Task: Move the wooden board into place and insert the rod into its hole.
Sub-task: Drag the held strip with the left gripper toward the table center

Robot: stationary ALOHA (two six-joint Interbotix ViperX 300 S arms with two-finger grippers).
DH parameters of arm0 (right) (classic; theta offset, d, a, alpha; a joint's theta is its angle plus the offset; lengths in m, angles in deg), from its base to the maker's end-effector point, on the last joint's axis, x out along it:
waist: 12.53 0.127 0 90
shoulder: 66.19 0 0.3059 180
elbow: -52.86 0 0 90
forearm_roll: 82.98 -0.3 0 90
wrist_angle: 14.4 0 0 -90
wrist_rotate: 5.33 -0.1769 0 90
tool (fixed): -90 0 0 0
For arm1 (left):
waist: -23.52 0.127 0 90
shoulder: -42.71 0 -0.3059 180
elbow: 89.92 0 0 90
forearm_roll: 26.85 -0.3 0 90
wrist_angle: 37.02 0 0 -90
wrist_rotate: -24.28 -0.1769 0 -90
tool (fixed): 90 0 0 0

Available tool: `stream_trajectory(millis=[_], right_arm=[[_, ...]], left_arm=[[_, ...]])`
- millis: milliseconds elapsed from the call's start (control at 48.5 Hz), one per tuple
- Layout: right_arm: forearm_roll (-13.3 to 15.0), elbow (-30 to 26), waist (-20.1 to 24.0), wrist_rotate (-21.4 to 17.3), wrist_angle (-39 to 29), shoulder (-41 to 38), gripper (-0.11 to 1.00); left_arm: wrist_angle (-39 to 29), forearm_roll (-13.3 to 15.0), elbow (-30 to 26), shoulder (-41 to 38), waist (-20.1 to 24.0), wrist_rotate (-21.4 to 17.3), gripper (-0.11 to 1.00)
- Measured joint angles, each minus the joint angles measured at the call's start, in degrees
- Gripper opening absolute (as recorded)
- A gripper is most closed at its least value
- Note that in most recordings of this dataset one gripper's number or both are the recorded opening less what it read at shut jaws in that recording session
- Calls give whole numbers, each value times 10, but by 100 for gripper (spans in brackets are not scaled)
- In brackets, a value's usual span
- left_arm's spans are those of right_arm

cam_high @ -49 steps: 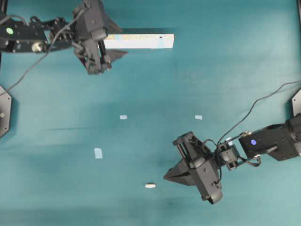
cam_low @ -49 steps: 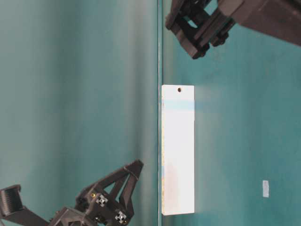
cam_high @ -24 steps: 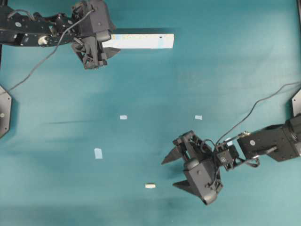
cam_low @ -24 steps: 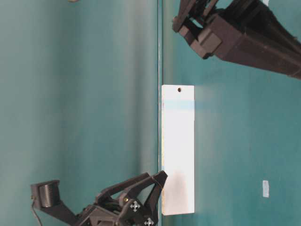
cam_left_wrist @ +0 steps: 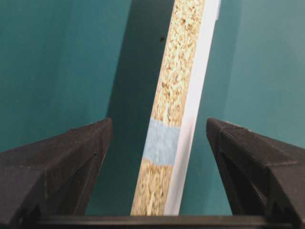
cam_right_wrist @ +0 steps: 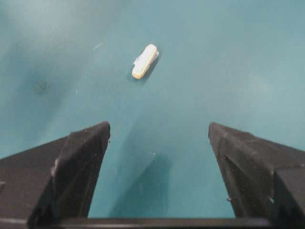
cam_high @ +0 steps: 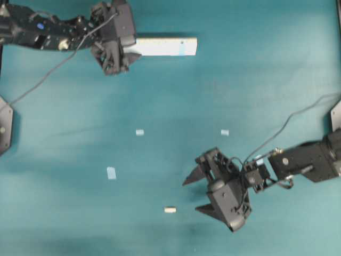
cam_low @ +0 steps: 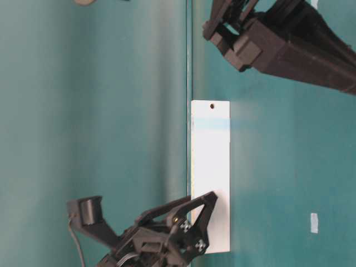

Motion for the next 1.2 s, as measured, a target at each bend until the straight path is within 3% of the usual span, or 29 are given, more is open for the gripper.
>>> stream_trajectory(millis=[556, 639, 845, 1195], right_arm=[[-1, -1, 0, 0, -13, 0, 93], [0, 0, 1, 0, -15, 0, 93], [-1, 0, 1, 0, -16, 0, 93], [0, -1, 1, 0, -19, 0, 93]], left_arm=[[12, 0, -22, -51, -1, 0, 83], [13, 0, -21, -51, -1, 1, 73], [14, 0, -22, -57, -5, 1, 22], [15, 0, -24, -57, -11, 1, 21]])
